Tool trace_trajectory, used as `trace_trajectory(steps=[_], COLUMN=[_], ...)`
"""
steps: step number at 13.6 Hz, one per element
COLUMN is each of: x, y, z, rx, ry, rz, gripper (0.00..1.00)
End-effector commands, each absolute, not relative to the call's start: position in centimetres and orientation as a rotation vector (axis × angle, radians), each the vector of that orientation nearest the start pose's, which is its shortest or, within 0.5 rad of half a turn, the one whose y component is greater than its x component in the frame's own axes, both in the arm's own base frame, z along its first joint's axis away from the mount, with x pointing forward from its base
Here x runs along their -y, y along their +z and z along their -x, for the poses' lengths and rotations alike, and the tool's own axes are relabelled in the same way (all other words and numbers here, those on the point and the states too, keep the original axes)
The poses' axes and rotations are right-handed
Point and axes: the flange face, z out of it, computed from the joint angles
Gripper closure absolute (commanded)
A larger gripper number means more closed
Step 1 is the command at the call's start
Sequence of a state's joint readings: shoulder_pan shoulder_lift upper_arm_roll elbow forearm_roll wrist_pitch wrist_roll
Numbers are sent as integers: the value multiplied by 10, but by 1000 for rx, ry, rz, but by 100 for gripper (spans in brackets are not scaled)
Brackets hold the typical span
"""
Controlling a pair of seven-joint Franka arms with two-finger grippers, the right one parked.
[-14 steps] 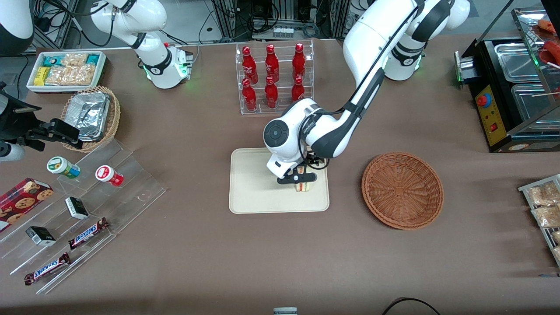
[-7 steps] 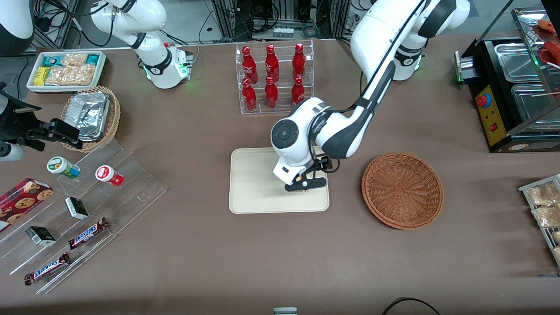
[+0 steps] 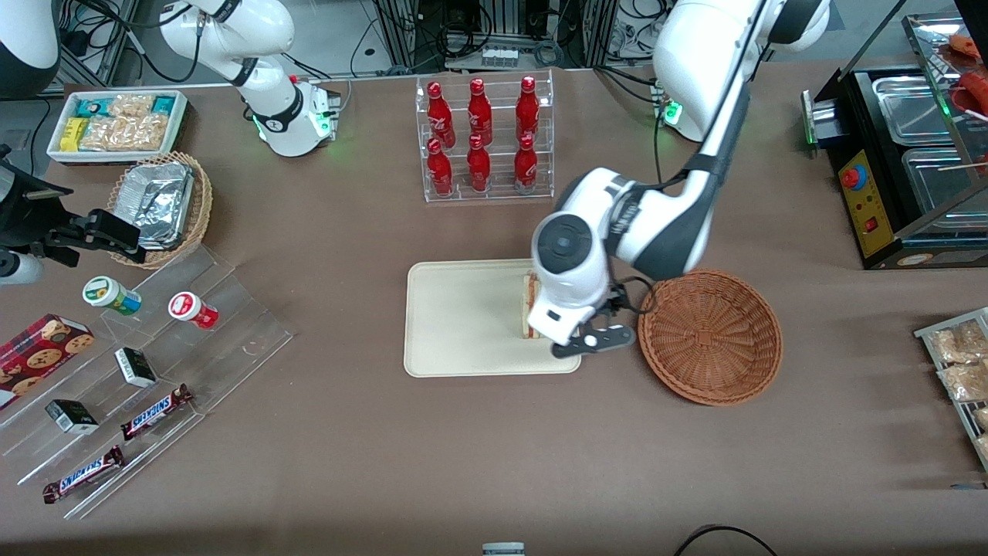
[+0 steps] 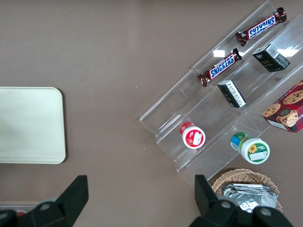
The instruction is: Place sandwich from basket to tray
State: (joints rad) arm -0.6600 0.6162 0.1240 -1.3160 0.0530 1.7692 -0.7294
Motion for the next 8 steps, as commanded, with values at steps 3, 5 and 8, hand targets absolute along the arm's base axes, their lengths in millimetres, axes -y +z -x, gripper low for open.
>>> trace_trajectory(steps=[3, 5, 8], x=[291, 260, 221], y=[423, 437, 461], z=[-632, -638, -645], rx=[286, 342, 405], ry=[92, 104, 90], rz=[3010, 2985, 2978], gripper=[1, 1, 1])
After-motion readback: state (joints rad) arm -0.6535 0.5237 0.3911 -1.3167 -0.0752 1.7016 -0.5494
